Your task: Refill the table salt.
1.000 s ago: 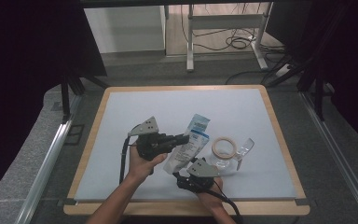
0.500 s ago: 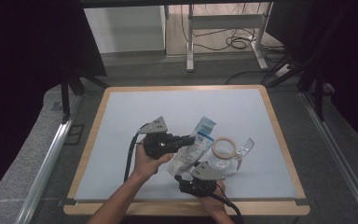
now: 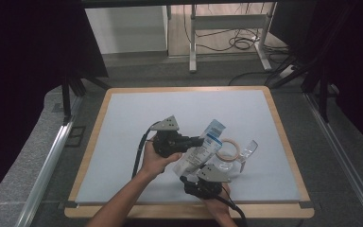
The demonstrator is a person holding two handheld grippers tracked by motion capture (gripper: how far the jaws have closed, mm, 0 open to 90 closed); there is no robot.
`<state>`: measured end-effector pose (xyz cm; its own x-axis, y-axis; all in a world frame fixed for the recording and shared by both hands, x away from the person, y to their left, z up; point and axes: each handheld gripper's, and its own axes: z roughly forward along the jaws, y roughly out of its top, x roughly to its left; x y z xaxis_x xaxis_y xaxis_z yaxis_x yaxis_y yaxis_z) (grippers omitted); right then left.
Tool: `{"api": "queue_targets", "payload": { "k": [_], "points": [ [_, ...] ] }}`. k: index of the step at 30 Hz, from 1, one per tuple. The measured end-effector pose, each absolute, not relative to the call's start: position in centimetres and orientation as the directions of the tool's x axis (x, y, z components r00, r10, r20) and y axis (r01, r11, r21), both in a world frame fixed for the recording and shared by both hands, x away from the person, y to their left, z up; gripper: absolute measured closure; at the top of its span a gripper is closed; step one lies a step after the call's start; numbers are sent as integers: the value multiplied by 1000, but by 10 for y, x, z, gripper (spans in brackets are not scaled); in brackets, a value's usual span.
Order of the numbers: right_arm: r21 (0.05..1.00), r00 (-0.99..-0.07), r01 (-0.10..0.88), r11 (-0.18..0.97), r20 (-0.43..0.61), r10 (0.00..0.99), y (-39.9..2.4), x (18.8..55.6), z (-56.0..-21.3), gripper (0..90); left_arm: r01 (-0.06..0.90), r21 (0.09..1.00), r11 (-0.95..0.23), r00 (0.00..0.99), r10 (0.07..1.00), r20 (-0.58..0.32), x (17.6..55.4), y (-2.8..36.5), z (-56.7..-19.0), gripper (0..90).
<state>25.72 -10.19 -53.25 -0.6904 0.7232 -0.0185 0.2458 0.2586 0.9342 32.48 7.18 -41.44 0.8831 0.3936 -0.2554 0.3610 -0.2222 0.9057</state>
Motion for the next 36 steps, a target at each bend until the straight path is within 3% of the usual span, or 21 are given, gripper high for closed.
{"api": "queue_targets", "payload": {
  "k": [36],
  "points": [
    [936,-665,323,138,121,737,-107,262,-531,304,372,859,-352,884,417,-212,345,45,-405,900]
  ]
}}
